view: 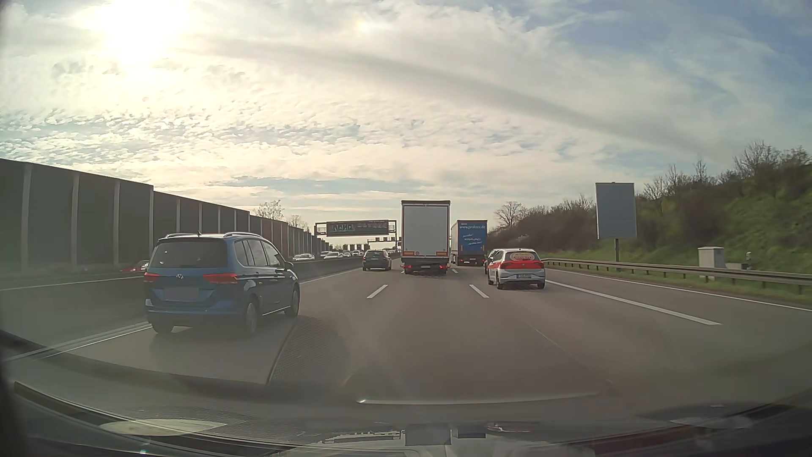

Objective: Follow the waypoints while adhering to traffic rules and regulations

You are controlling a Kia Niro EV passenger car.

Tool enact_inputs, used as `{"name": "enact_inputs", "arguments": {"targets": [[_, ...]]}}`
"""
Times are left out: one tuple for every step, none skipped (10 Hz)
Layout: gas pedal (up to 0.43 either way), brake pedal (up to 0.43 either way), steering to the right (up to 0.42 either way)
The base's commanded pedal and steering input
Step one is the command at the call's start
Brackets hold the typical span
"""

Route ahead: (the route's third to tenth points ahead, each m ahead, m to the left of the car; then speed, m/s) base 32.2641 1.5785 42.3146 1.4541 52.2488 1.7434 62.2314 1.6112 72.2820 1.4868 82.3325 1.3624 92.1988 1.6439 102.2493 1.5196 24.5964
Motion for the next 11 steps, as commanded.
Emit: {"name": "enact_inputs", "arguments": {"targets": [[0.13, 0.0, -0.002], [0.13, 0.0, -0.002], [0.13, 0.0, -0.002], [0.13, 0.0, -0.002], [0.13, 0.0, -0.002], [0.13, 0.0, -0.002], [0.13, 0.0, -0.002], [0.138, 0.0, -0.002], [0.138, 0.0, -0.002], [0.138, 0.0, -0.002], [0.138, 0.0, -0.002]]}}
